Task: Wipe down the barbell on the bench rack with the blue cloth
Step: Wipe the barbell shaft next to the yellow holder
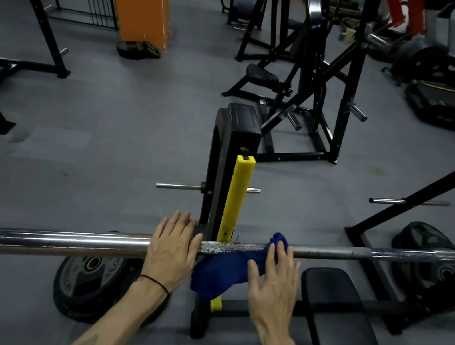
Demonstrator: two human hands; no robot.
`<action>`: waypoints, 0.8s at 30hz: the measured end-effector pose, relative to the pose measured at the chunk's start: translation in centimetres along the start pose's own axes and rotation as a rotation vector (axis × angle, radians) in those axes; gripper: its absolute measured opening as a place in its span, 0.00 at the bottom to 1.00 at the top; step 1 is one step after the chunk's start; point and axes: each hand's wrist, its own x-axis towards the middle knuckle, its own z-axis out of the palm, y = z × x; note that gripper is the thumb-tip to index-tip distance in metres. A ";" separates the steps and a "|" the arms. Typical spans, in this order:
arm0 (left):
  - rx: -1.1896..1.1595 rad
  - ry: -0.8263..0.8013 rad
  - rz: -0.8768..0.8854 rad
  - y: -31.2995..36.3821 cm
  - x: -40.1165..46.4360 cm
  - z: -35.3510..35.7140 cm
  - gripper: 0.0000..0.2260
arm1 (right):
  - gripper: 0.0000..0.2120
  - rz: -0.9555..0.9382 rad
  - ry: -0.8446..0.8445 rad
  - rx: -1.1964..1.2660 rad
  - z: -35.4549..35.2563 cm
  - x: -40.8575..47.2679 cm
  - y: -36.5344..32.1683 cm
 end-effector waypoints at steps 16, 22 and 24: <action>-0.018 0.024 -0.006 0.1 -0.1 0.1 0.18 | 0.35 -0.012 0.018 -0.166 -2.8 1.6 7.5; -0.040 0.056 -0.041 0.6 0.0 0.3 0.18 | 0.39 -0.040 -0.080 0.003 -0.7 1.0 2.6; -0.045 0.072 -0.042 0.8 0.0 0.4 0.18 | 0.41 -0.104 -0.187 0.049 0.2 0.3 -0.2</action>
